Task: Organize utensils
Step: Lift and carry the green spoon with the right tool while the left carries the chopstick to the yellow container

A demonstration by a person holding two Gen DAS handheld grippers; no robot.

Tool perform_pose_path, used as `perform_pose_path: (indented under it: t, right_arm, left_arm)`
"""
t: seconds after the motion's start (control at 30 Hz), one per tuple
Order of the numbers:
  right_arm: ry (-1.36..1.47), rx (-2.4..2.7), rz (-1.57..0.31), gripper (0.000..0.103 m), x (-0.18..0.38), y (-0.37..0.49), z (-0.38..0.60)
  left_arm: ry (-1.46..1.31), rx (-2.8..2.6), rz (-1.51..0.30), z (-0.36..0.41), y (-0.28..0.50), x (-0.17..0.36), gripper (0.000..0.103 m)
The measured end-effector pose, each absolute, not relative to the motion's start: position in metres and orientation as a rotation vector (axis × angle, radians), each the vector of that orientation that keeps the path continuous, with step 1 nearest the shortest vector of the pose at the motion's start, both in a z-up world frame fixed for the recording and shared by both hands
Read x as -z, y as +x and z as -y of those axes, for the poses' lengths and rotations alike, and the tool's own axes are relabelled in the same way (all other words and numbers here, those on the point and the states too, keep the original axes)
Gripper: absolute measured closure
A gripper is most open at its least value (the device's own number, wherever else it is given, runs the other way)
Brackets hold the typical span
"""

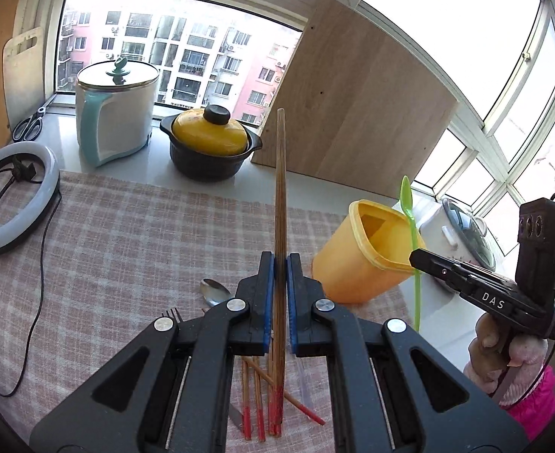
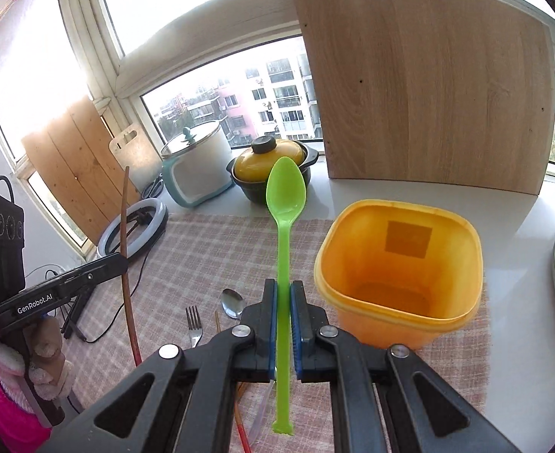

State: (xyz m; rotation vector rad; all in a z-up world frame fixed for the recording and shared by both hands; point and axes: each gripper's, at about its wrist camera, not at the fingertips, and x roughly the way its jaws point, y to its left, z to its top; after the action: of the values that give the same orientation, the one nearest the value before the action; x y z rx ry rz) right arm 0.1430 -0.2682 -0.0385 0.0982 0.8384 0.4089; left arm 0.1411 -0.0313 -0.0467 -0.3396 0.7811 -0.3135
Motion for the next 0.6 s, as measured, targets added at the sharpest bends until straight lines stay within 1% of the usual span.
perform_pose_path:
  t: [0.3, 0.6]
  right_arm:
    - [0.127, -0.34, -0.783, 0.099, 0.023, 0.164, 0.307]
    - [0.178, -0.266, -0.753, 0.099, 0.021, 0.192, 0.343]
  left_arm:
    - [-0.371, 0.368, -0.736, 0.072, 0.176, 0.03, 0.099]
    - [-0.406, 0.398, -0.723, 0.104, 0.217, 0.024, 0.099]
